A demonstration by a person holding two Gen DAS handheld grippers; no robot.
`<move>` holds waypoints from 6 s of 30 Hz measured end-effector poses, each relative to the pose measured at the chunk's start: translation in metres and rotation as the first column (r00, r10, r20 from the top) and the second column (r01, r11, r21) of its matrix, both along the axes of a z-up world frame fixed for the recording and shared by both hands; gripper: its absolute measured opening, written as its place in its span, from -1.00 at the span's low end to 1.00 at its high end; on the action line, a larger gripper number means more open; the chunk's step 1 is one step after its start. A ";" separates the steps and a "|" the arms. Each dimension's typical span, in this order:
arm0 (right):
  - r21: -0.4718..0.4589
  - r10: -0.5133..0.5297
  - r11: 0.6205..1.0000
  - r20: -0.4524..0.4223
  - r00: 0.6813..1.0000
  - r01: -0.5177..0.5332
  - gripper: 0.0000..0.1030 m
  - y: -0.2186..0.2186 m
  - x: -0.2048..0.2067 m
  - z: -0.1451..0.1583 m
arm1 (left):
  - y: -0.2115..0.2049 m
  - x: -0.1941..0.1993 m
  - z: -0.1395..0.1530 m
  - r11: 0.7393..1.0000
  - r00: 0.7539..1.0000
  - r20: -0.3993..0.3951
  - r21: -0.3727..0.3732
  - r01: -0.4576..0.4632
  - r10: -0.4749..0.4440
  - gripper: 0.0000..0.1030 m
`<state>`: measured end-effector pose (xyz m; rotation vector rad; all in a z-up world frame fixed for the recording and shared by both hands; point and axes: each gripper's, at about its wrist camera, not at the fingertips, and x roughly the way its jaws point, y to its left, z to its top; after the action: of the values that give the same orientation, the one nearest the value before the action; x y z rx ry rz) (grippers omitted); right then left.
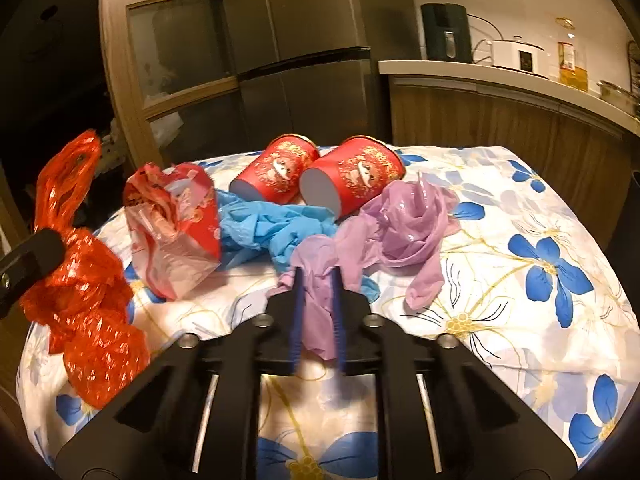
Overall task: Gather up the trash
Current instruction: 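Grasp the red plastic bag with the left tool while the right tool grasps the purple glove, then carry the red bag and purple glove over the black bin and open both tools, then move both tools back over the table toward the remaining trash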
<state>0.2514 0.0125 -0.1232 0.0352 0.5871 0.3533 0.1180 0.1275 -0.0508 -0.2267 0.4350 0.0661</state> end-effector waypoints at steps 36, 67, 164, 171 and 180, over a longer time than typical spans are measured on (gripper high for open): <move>0.149 -0.380 0.925 0.283 0.881 0.351 -0.92 -0.238 -0.101 0.104 | -0.197 0.036 0.051 0.937 0.934 0.093 0.085 0.338 -0.345 -0.64; 0.187 -0.602 0.797 0.332 0.726 0.575 -0.92 -0.396 -0.077 0.122 | -0.395 0.114 0.069 0.826 0.818 0.120 0.120 0.551 -0.563 -0.64; 0.175 -0.423 0.904 0.237 0.874 0.390 0.48 -0.233 -0.058 0.085 | -0.124 0.060 0.009 0.987 0.994 0.073 0.134 -0.086 0.077 0.85; 0.167 -0.334 0.939 0.228 0.914 0.302 0.48 -0.176 -0.050 0.079 | -0.034 0.056 0.002 0.949 0.955 0.047 0.103 -0.297 0.293 0.85; 0.137 -0.254 0.964 0.217 0.943 0.228 0.48 -0.122 -0.037 0.071 | 0.011 0.087 -0.019 0.949 0.943 -0.107 0.047 -0.313 0.316 0.27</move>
<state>0.2143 -0.1097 -0.0527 0.1686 0.3247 0.1472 0.2049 0.1385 -0.0696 -0.2626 0.5078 0.4014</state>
